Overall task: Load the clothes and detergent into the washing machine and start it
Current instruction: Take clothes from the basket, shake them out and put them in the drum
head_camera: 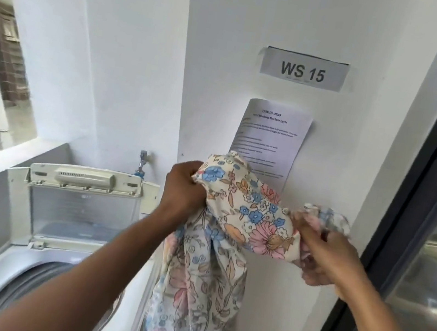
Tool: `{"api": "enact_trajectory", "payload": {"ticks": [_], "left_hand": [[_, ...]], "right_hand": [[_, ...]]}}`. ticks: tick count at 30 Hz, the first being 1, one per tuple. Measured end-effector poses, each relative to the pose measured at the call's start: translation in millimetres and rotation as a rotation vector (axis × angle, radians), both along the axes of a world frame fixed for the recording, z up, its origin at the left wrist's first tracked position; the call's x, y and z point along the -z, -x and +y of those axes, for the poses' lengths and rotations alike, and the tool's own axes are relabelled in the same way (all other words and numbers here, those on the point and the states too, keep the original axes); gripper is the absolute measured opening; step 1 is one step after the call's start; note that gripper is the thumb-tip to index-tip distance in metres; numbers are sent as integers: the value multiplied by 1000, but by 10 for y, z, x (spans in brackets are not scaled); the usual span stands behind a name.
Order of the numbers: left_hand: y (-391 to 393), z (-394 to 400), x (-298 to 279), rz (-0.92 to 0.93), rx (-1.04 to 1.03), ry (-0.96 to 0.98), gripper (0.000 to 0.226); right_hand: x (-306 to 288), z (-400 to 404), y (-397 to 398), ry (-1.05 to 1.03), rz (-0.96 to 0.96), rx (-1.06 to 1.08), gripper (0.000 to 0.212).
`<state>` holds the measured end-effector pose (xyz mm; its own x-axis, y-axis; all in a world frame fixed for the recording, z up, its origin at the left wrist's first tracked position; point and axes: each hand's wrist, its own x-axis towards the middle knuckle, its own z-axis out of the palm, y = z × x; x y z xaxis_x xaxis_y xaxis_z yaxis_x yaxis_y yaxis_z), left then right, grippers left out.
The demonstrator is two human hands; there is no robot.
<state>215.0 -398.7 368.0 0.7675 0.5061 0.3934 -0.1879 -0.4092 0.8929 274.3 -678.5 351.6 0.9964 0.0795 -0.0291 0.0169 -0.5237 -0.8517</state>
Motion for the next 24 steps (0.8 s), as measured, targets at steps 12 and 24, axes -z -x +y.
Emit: {"api": "enact_trajectory", "payload": {"ticks": [12, 24], "left_hand": [[57, -77, -477, -78, -76, -86, 15], [662, 351, 146, -245, 280, -349, 111]], "right_hand": [[181, 1338, 506, 38, -368, -448, 140], [155, 1993, 385, -568, -273, -61, 48]]}}
